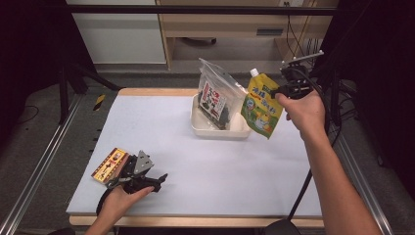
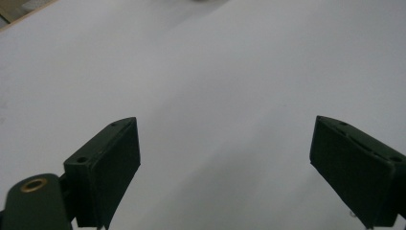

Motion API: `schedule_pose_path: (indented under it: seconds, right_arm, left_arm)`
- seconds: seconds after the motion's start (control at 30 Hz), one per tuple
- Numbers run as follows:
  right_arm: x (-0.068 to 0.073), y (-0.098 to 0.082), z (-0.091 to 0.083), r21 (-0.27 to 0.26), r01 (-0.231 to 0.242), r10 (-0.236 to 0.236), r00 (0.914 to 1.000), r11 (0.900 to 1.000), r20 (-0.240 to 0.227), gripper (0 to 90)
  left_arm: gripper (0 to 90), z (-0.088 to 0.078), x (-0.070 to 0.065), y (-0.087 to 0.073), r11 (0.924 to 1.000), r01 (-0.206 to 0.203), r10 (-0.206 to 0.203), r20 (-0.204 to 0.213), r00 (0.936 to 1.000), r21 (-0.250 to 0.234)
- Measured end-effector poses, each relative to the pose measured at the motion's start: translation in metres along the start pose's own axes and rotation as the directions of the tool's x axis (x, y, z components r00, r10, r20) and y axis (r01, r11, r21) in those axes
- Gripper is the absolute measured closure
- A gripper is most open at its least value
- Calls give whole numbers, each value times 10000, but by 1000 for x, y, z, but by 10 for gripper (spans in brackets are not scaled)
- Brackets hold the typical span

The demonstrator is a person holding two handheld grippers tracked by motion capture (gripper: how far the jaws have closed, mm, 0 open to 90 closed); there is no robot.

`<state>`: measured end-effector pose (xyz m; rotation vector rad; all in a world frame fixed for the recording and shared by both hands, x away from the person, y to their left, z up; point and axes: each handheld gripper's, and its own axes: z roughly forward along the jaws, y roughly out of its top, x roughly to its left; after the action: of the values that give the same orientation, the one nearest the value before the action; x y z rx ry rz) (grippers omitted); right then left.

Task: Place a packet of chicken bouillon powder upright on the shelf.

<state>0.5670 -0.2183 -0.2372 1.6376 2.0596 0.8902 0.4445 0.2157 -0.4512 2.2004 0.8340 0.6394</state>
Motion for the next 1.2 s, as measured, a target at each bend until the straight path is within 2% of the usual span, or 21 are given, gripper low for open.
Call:
schedule_pose_path:
  seconds: [0.13, 0.3, 0.53, 0.83, 1.1, 1.2]
  right_arm:
    - [3, 9, 9, -64, -167, 167, 9999, 9998, 17, 900]
    - [8, 19, 19, -165, -662, 659, 9976, 9977, -189, 900]
    - [14, 28, 31, -153, -1051, 1048, 9943, 9943, -172, 900]
    - [20, 40, 49, 178, -1180, 1176, 9928, 9929, 218, 900]
    - [15, 47, 57, 480, -1185, 1161, 9920, 9918, 505, 900]
    - [15, 50, 63, 549, -1307, 1282, 9906, 9899, 477, 900]
  left_arm:
    - [100, 0, 0, 0, 10000, -55, 55, 2, 10000, 3]
    - [100, 1, 0, 0, 9999, -145, 145, -1, 9999, 23]
    - [100, 1, -1, 1, 9998, -196, 196, -5, 9998, 7]
    - [101, 1, -1, 1, 9999, -142, 142, 57, 9999, 32]
    - [100, 2, -1, 0, 9999, -137, 136, 93, 9999, 93]
    - [101, 2, -1, 0, 9999, -134, 133, 90, 9999, 104]
